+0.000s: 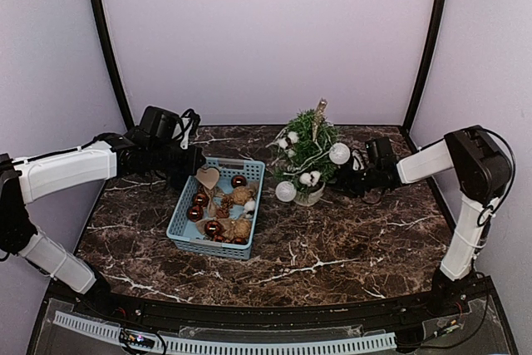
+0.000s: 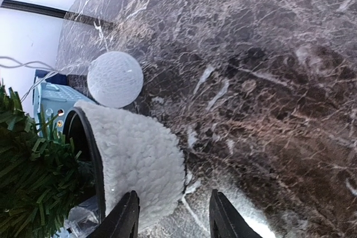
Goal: Decorate the small christmas tree
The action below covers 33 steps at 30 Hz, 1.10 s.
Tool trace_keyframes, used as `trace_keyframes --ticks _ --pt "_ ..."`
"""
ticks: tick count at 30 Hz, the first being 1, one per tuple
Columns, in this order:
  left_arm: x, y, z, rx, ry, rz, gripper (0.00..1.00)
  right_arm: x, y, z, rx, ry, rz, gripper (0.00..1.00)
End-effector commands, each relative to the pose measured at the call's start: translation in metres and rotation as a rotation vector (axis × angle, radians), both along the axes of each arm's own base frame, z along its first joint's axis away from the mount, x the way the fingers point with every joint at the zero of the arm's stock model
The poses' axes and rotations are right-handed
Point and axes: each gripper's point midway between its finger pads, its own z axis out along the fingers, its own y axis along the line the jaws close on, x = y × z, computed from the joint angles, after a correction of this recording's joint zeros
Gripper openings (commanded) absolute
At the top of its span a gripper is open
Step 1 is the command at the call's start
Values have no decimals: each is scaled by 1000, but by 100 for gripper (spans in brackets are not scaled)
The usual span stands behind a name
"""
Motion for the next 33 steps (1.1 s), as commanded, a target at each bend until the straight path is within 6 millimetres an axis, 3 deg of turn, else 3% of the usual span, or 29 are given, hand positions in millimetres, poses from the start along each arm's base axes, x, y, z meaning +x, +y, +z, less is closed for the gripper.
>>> trace_keyframes --ticks 1,12,33 --pt "-7 8 8 0 -12 4 0 -6 14 20 44 -62 49 45" --pt "-10 13 8 16 -16 10 0 -25 19 17 60 -45 46 44" --pt "-15 18 12 20 -28 15 0 -53 52 17 87 -34 81 44"
